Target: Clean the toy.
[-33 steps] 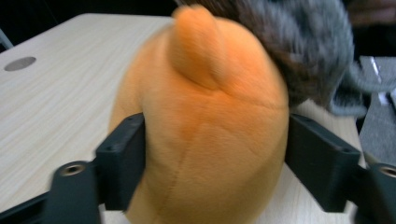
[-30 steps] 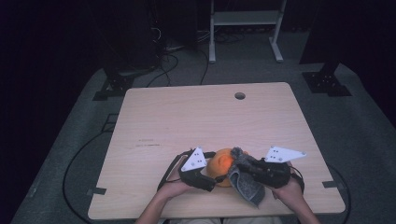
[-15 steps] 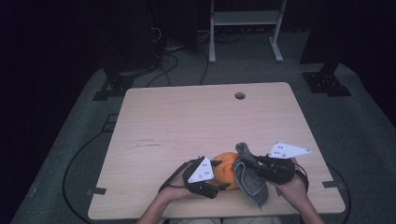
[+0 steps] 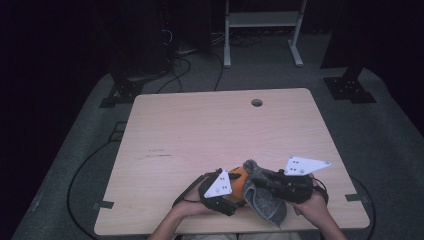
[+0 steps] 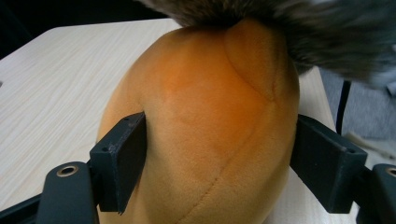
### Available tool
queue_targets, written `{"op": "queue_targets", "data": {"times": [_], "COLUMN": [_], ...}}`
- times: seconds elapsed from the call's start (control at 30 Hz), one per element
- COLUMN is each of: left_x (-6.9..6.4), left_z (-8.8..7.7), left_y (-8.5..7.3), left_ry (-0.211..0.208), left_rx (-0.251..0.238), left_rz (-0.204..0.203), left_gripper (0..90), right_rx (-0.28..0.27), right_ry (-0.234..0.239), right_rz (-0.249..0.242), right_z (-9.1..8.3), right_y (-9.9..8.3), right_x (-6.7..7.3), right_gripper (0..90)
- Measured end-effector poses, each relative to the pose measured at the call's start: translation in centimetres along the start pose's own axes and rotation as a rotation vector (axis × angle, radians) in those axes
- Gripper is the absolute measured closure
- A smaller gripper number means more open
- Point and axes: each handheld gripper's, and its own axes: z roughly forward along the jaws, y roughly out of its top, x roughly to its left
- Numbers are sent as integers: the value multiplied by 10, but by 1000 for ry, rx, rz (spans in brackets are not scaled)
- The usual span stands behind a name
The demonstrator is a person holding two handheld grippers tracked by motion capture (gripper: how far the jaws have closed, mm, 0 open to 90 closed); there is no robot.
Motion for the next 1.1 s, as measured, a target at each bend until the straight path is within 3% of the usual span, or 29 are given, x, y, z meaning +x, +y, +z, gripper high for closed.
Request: {"op": "queue_targets", "data": {"times": [0.17,0.37,0.53,0.73,0.83,0.97,1.03,1.1], "left_x": [-5,-3,-2,-2,-4,-3,-4,-3], "left_z": [0,0,0,0,1,0,-1,-1], "left_y": [0,-3,-4,-4,-4,-4,-5,-5], "left_ry": [-15,-21,-20,-17,-23,-49,-49,-44], "left_rx": [22,13,5,7,12,13,17,18], "left_rz": [45,46,37,36,42,27,29,34], "left_gripper": [228,233,233,233,227,210,210,212], "right_rx": [68,81,70,95,75,47,64,68], "right_ry": [-17,-48,-69,-139,-123,-58,-68,-70], "right_rz": [-75,-41,26,72,80,35,0,7], "right_z": [10,10,2,-8,-9,-2,3,6], "right_y": [3,-3,-14,-26,-23,-12,-9,-10], "right_x": [12,-2,-21,-37,-34,-16,-10,-12], "right_gripper": [753,753,752,753,754,753,753,752]}}
